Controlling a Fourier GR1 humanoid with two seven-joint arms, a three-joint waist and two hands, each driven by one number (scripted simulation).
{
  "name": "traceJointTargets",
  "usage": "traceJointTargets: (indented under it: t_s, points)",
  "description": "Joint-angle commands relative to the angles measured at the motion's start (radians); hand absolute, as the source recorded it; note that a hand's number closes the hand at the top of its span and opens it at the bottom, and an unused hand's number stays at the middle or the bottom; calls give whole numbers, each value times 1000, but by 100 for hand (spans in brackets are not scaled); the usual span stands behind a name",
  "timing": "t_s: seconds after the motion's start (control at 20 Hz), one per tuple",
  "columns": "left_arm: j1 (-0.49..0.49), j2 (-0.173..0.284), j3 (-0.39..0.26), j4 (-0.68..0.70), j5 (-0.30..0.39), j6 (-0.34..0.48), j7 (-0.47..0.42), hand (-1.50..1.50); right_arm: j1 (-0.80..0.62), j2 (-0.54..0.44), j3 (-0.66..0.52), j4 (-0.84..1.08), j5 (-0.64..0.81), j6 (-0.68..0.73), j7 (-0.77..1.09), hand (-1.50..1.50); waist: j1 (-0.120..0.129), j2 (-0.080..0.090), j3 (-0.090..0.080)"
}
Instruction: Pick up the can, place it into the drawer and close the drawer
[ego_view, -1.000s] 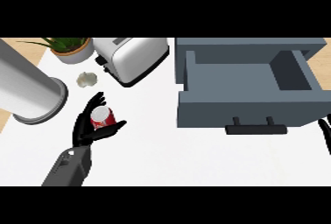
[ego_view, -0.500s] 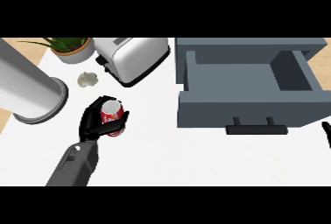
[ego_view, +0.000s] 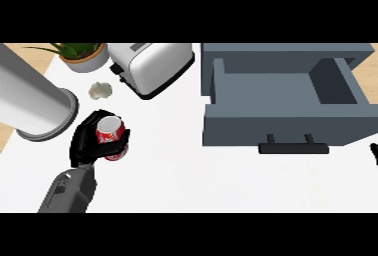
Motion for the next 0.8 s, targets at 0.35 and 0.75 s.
traceJointTargets:
  t_s: [0.35, 0.75]
  points:
    - [6, 0, -104, -359, -8, 16, 267, 150, -27, 4, 22, -29, 24, -25, 39, -150, 2, 0, 0]
    - [-95, -69, -212, -528, -102, 133, 450, 150, -42, 1, -27, 14, 1, -25, 14, -150, 0, 0, 0]
